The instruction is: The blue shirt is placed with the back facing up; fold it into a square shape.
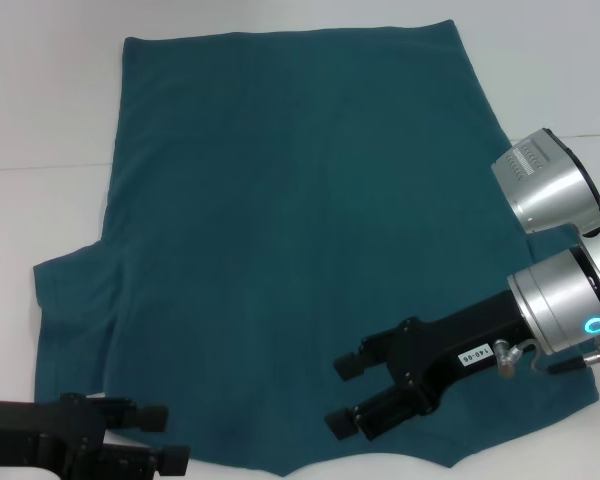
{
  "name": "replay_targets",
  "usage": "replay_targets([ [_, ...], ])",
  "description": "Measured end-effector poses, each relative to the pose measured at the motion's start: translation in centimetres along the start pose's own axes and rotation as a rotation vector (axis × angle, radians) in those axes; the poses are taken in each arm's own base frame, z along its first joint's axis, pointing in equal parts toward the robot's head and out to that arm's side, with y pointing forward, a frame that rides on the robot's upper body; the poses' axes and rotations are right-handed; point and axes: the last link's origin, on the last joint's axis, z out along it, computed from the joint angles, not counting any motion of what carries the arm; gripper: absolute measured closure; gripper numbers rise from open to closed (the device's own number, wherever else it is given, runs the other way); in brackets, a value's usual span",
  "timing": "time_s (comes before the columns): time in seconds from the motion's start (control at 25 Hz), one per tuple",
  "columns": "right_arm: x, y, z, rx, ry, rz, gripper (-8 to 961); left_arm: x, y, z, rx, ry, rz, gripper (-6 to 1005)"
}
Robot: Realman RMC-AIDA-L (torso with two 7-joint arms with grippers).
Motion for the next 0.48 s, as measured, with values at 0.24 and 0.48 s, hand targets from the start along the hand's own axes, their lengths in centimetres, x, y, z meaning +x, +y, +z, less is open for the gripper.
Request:
replay_targets([
  [0.24,-0.02,0.02,0.0,-0.001,0.001,0.002,38,-0.06,-0.02,-0.03,0.002,0.0,-0.002,156],
  [0.48,-0.07,0.0,0.01,0.0,0.0,0.01,38,-0.11,-0.13,-0.1,0.01,0.0,-0.004,155],
])
